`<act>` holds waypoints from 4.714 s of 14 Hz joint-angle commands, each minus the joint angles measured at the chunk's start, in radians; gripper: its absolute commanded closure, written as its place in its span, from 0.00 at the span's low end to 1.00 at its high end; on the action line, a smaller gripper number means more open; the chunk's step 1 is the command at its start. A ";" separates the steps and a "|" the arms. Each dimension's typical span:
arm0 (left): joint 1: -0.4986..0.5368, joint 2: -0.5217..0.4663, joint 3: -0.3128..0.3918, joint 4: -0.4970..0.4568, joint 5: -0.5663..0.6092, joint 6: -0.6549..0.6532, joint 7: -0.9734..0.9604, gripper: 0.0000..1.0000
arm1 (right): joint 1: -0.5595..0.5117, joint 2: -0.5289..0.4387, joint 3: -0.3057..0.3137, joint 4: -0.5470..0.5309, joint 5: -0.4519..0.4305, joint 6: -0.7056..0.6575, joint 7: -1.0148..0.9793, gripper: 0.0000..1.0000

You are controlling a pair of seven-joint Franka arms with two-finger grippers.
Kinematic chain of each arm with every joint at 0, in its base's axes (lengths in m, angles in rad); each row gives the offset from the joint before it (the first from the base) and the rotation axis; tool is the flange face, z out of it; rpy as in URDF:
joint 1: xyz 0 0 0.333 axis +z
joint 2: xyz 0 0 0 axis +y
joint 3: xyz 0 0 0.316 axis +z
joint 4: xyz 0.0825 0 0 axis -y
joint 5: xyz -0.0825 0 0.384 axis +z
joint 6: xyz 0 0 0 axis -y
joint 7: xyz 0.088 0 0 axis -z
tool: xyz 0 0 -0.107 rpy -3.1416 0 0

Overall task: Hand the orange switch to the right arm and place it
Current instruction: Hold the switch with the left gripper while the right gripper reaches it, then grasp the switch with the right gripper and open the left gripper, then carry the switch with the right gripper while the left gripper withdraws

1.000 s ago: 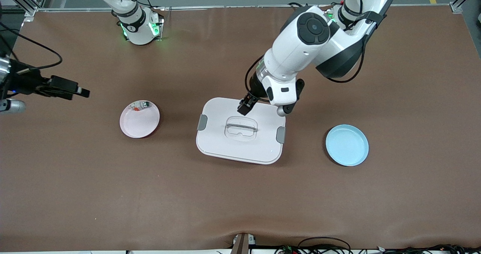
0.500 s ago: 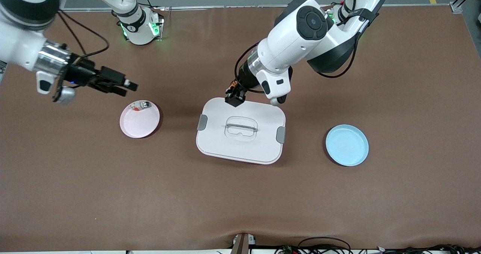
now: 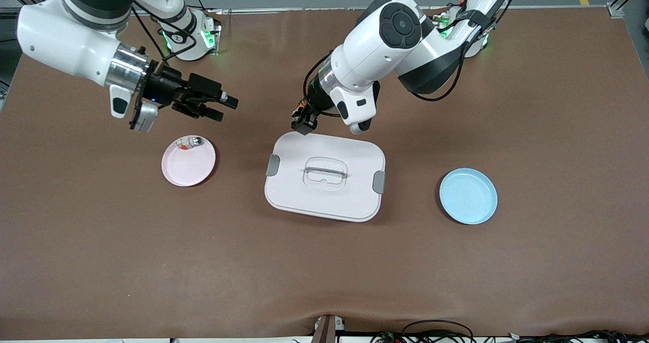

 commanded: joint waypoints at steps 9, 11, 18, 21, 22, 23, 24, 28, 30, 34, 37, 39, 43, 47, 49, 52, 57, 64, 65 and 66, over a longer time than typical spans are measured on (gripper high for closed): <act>-0.006 0.014 0.003 0.044 -0.043 -0.013 -0.066 1.00 | 0.282 0.121 -0.012 -0.004 0.238 0.375 -0.081 0.00; -0.005 0.015 0.006 0.044 -0.059 -0.015 -0.066 1.00 | 0.287 0.127 -0.012 -0.003 0.252 0.381 -0.083 0.00; -0.003 0.014 0.006 0.044 -0.060 -0.019 -0.066 1.00 | 0.356 0.150 -0.012 0.020 0.317 0.446 -0.098 0.02; -0.002 0.014 0.007 0.044 -0.060 -0.019 -0.066 1.00 | 0.360 0.161 -0.013 0.025 0.315 0.443 -0.124 0.11; 0.000 0.014 0.007 0.044 -0.059 -0.019 -0.066 1.00 | 0.360 0.161 -0.013 0.025 0.315 0.443 -0.124 0.23; 0.000 0.014 0.007 0.044 -0.060 -0.019 -0.066 1.00 | 0.360 0.160 -0.013 0.025 0.314 0.443 -0.132 0.46; 0.000 0.014 0.007 0.044 -0.060 -0.019 -0.066 1.00 | 0.359 0.158 -0.013 0.033 0.314 0.443 -0.144 0.75; 0.003 0.014 0.007 0.044 -0.060 -0.019 -0.066 1.00 | 0.359 0.161 -0.013 0.060 0.314 0.434 -0.127 1.00; 0.004 0.014 0.007 0.044 -0.062 -0.019 -0.066 1.00 | 0.360 0.163 -0.012 0.062 0.314 0.434 -0.127 1.00; 0.004 0.011 0.013 0.044 -0.050 -0.022 -0.053 0.00 | 0.364 0.164 -0.012 0.065 0.315 0.434 -0.127 1.00; 0.017 0.003 0.016 0.046 -0.048 -0.022 -0.049 0.00 | 0.365 0.172 -0.013 0.074 0.300 0.435 -0.135 1.00; 0.035 -0.002 0.016 0.046 -0.048 -0.024 -0.027 0.00 | 0.364 0.189 -0.013 0.086 0.225 0.435 -0.136 1.00; 0.038 -0.032 0.041 0.044 0.024 -0.053 0.073 0.00 | 0.339 0.222 -0.021 0.111 -0.178 0.399 -0.146 1.00; 0.095 -0.067 0.042 0.044 0.090 -0.142 0.257 0.00 | 0.272 0.219 -0.023 0.114 -0.474 0.252 -0.159 1.00; 0.148 -0.095 0.044 0.042 0.108 -0.196 0.398 0.00 | 0.236 0.219 -0.023 0.122 -0.644 0.167 -0.243 1.00; 0.240 -0.121 0.043 0.041 0.153 -0.288 0.622 0.00 | 0.190 0.215 -0.023 0.120 -0.751 0.047 -0.482 1.00; 0.388 -0.127 0.044 0.038 0.248 -0.426 0.958 0.00 | 0.143 0.187 -0.023 0.100 -0.967 -0.088 -0.652 1.00; 0.550 -0.170 0.044 0.035 0.415 -0.500 1.404 0.00 | 0.075 0.115 -0.023 -0.050 -1.075 -0.077 -0.874 1.00; 0.570 -0.179 0.044 0.035 0.415 -0.515 1.466 0.00 | 0.055 0.104 -0.023 -0.084 -1.073 -0.047 -0.897 1.00; 0.587 -0.192 0.044 0.035 0.418 -0.521 1.518 0.00 | 0.040 0.089 -0.023 -0.122 -1.073 -0.016 -0.909 1.00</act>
